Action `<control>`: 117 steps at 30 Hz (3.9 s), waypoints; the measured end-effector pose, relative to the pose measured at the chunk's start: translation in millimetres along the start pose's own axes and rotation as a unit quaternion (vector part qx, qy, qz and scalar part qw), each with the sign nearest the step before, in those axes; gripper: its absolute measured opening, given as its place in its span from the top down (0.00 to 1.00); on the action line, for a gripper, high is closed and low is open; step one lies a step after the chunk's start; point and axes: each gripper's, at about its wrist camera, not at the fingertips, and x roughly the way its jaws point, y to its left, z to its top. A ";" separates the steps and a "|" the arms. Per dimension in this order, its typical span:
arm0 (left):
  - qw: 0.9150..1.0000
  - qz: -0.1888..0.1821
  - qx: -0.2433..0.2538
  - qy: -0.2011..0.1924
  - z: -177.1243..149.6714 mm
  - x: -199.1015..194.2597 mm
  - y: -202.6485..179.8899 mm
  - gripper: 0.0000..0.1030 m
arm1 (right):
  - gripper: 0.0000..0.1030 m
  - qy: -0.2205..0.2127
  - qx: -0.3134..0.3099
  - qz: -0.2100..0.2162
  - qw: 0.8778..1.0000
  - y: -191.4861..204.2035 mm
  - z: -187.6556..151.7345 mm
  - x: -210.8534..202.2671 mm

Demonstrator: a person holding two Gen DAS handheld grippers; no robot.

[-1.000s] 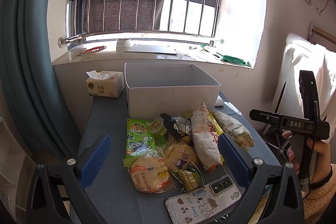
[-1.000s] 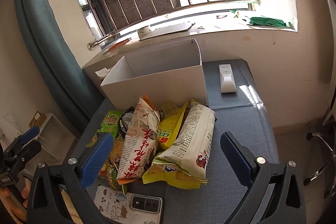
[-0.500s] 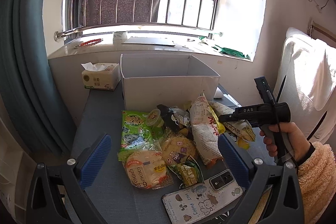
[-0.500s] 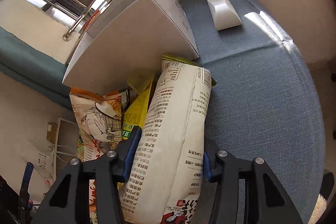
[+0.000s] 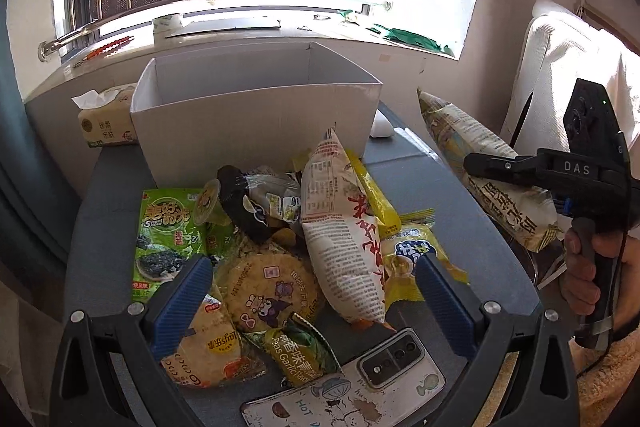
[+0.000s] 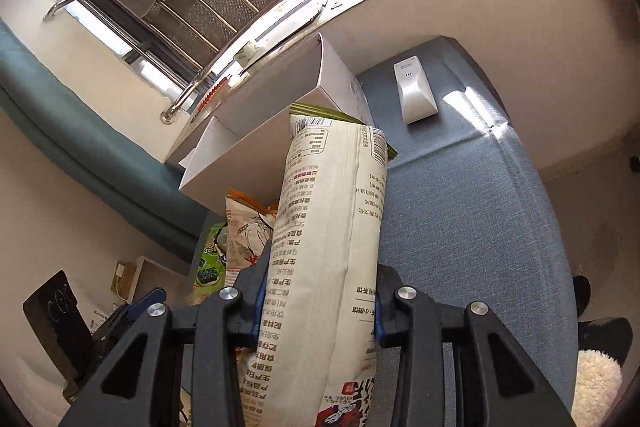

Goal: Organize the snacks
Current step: 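Grasp the tall white-and-red rice cracker bag with the right gripper, then lower the white bag into the white box and open the right gripper, then move the right gripper to the yellow chip bag and grasp it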

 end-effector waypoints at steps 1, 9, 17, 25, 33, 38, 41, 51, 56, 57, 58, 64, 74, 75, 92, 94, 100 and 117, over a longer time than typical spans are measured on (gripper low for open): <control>1.000 0.011 0.005 0.015 2.7 11.6 -4.9 0.00 | 0.60 -0.013 -0.001 0.000 1.000 1.0 -3.2 -9.9; 0.996 0.050 0.011 0.071 17.1 76.4 -25.4 0.01 | 0.60 -0.075 -0.011 0.010 0.997 8.8 -35.4 -63.8; 0.998 0.030 -0.002 0.063 11.4 76.8 -15.2 0.60 | 0.60 -0.066 -0.010 0.016 0.998 2.4 -54.0 -64.6; 0.995 -0.074 -0.063 -0.027 15.5 -5.9 25.5 0.60 | 0.60 -0.053 -0.029 0.026 0.998 15.6 -49.8 -44.9; 0.988 -0.062 -0.106 -0.095 90.1 -38.1 93.0 0.60 | 0.60 -0.048 -0.131 0.014 0.990 85.3 9.4 -3.9; 0.991 -0.029 -0.113 -0.071 150.7 -0.1 128.0 0.60 | 0.60 -0.029 -0.182 -0.052 0.981 120.0 81.7 56.7; 0.992 -0.019 -0.118 -0.042 174.9 30.7 143.6 0.60 | 0.60 -0.009 -0.209 -0.093 0.973 132.2 117.5 96.1; 0.992 0.051 -0.115 -0.031 191.6 58.0 165.1 0.00 | 0.00 -0.025 -0.194 -0.158 0.968 125.0 169.8 143.3; 0.990 0.042 -0.122 -0.065 177.9 25.4 167.6 0.00 | 0.00 -0.049 -0.168 -0.130 0.976 121.8 164.3 116.2; 0.989 0.050 -0.118 -0.072 174.5 18.5 166.2 0.00 | 0.00 -0.054 -0.167 -0.124 0.977 122.3 162.1 109.7; 0.989 0.057 -0.113 -0.079 171.3 11.9 165.0 0.00 | 0.00 -0.058 -0.166 -0.121 0.977 123.2 159.4 103.1; 0.988 0.028 -0.070 -0.137 134.3 -31.9 149.3 0.00 | 0.00 -0.104 -0.172 -0.078 0.976 129.2 125.2 52.5; 0.992 0.006 -0.055 -0.115 44.0 -81.8 119.0 0.00 | 0.00 -0.129 -0.180 -0.016 0.975 118.6 24.5 -18.9; 0.992 0.008 -0.056 -0.112 34.3 -83.6 116.7 0.00 | 0.00 -0.127 -0.180 -0.018 0.975 114.9 12.9 -22.6; 0.988 -0.022 -0.109 -0.110 -81.7 -94.3 105.6 0.00 | 0.00 -0.033 -0.054 -0.062 0.996 9.1 -96.0 -3.4; 0.989 -0.024 -0.101 -0.107 -82.2 -93.2 102.4 0.00 | 0.00 -0.027 -0.051 -0.053 0.997 9.8 -90.9 5.5; 0.989 -0.032 -0.100 -0.106 -84.4 -90.2 99.0 0.00 | 0.00 -0.007 -0.046 -0.052 0.998 8.7 -67.6 41.5; 0.990 -0.028 -0.116 -0.076 -97.3 -73.1 108.6 0.00 | 0.42 0.029 -0.068 -0.036 0.997 4.7 -78.1 69.1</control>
